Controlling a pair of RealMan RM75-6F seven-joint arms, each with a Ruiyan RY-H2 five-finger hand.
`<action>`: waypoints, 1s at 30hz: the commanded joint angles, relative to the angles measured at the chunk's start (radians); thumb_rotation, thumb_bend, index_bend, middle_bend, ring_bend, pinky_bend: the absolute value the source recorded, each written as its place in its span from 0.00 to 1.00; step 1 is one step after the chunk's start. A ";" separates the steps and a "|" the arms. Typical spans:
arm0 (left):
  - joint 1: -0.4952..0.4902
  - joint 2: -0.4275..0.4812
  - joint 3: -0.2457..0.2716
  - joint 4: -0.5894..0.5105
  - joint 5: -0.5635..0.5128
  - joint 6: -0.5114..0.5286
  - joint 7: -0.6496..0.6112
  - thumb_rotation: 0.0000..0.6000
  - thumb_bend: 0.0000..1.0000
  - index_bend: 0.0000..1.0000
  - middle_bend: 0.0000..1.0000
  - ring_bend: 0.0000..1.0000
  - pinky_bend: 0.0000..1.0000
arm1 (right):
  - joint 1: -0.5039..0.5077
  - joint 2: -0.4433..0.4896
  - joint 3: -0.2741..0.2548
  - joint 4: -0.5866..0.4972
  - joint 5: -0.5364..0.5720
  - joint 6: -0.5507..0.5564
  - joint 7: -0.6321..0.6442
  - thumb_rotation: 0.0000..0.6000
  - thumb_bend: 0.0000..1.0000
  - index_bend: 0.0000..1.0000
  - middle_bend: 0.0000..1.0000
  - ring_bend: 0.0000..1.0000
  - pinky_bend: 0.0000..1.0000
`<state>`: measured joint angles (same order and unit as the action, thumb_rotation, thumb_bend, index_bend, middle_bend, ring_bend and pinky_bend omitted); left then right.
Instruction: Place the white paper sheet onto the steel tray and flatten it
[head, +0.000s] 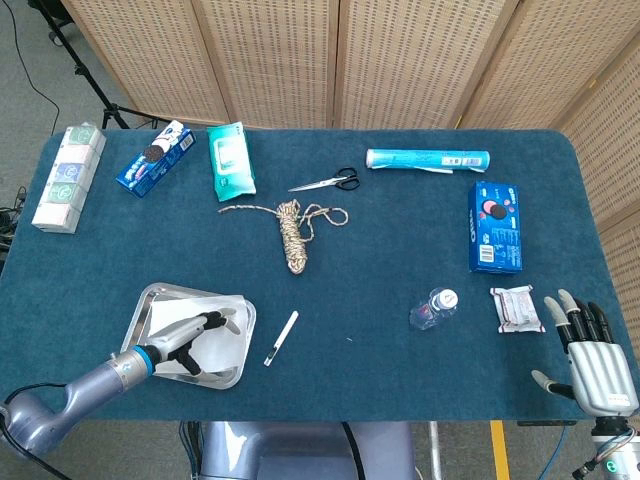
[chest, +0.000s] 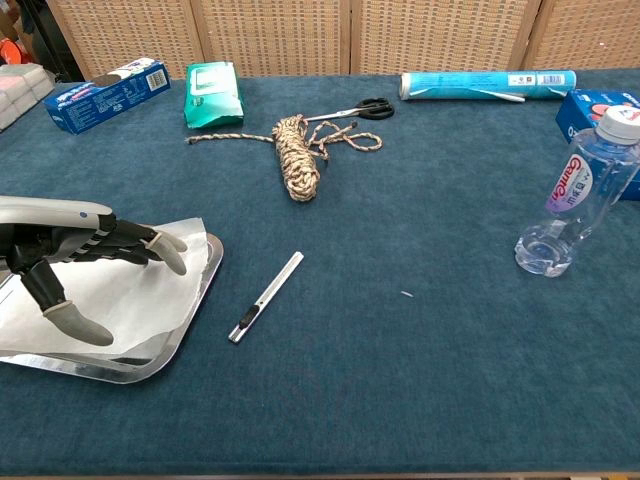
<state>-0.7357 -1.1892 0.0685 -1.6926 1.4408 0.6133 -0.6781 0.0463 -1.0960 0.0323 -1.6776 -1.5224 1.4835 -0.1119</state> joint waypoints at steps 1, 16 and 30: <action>-0.001 0.001 0.001 -0.003 0.006 -0.003 -0.001 1.00 0.13 0.25 0.00 0.00 0.00 | 0.000 0.000 0.000 0.000 0.001 0.000 0.000 1.00 0.00 0.00 0.00 0.00 0.00; -0.005 0.018 0.006 -0.022 0.039 -0.006 -0.020 1.00 0.13 0.25 0.00 0.00 0.00 | 0.000 -0.001 0.002 -0.001 0.002 0.001 0.000 1.00 0.00 0.00 0.00 0.00 0.00; 0.024 0.116 -0.038 -0.093 0.086 0.131 -0.118 1.00 0.12 0.25 0.00 0.00 0.00 | 0.002 -0.004 0.002 -0.001 0.003 -0.002 -0.005 1.00 0.00 0.00 0.00 0.00 0.00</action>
<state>-0.7194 -1.0935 0.0347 -1.7658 1.5103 0.7260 -0.7755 0.0478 -1.0997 0.0346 -1.6789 -1.5198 1.4816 -0.1171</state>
